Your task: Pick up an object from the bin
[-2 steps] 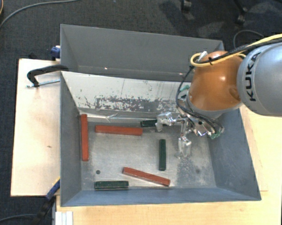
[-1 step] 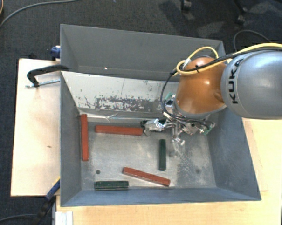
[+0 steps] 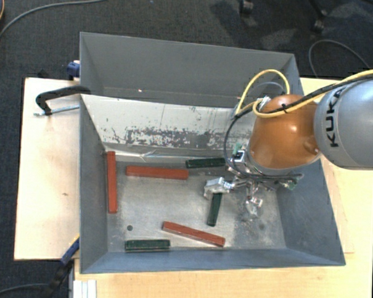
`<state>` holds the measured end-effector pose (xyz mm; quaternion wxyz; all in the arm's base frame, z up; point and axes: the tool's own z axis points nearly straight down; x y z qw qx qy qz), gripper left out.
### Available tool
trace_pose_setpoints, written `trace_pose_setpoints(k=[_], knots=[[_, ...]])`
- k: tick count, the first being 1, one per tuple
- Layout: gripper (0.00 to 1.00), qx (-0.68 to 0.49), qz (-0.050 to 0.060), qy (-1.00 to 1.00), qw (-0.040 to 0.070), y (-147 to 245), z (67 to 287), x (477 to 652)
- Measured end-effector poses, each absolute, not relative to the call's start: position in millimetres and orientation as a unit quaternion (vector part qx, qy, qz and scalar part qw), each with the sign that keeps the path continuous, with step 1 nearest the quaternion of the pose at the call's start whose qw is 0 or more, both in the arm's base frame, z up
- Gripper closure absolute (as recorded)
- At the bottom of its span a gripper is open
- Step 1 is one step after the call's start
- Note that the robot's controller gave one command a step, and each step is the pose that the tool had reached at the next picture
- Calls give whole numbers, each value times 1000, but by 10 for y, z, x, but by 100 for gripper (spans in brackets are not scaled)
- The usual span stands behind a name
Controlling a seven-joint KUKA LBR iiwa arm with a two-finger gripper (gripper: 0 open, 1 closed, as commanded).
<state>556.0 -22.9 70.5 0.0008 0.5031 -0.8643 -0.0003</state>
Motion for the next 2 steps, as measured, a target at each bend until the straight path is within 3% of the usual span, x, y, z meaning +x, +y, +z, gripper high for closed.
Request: trace_pose_setpoints(k=[1, 2], knots=[[100, 504, 0, -864, -1, -212, 708, 5570], [100, 502, 2, -865, -6, -201, 1345, 5598]])
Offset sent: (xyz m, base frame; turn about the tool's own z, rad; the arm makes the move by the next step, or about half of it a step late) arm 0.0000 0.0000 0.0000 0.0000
